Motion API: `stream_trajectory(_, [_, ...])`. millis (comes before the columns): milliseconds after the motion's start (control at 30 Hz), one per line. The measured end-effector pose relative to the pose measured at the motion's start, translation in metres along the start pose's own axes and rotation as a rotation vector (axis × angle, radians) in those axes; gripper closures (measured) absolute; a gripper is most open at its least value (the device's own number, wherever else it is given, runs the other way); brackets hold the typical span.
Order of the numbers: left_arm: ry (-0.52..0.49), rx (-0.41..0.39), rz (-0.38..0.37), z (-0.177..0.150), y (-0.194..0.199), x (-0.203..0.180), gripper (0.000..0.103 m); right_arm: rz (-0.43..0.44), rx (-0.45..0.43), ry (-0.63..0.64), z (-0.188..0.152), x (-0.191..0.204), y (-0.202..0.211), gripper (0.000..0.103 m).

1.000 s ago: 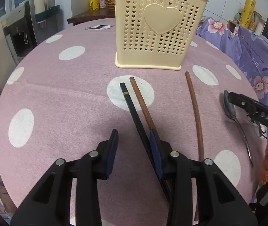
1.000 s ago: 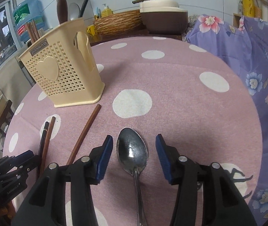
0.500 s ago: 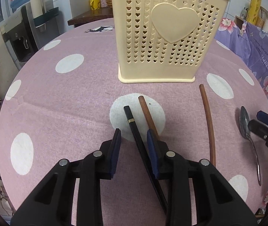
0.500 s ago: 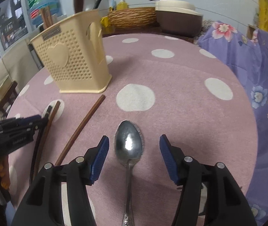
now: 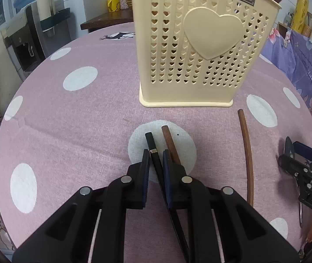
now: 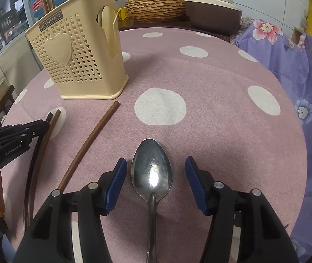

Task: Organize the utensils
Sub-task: 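Grasp the metal spoon with the right tool while the left tool grasps the black chopstick, then lift the metal spoon and black chopstick and carry them above the holder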

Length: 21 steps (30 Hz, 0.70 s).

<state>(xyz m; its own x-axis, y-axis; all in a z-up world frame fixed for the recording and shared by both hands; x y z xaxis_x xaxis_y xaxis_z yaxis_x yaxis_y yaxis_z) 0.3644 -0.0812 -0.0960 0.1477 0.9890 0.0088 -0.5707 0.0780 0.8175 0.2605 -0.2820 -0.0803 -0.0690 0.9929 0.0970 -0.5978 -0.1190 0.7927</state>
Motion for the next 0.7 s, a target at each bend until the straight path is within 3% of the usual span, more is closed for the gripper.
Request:
stream_trajectory(300, [0.006, -0.013, 0.028, -0.012, 0.006, -0.008, 0.087, -0.026, 0.002, 0.02, -0.002, 0.003, -0.001, 0.049])
stream_trajectory(467, [0.002, -0.02, 0.03, -0.011, 0.005, -0.01, 0.089, -0.041, -0.011, 0.009, 0.0, 0.0, -0.002, 0.064])
stream_trajectory(700, [0.021, -0.021, 0.026, -0.003, 0.001, -0.009, 0.095, -0.032, -0.021, -0.005, 0.001, -0.002, -0.002, 0.066])
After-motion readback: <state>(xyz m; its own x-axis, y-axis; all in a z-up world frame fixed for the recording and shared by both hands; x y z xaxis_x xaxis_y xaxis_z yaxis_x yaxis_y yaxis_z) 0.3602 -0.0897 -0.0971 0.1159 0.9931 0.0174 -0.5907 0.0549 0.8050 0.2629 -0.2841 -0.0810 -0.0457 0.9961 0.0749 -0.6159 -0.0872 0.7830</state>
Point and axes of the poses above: each gripper's, at about its wrist camera, not at the fingertips, and y roughly against the way its jaws point, x to its left, z to its top, the point moved 2 cm from there along -y, roughly the way its jaws point, and after that the axes turned 3 degrees about z, right-handed, at the moved point
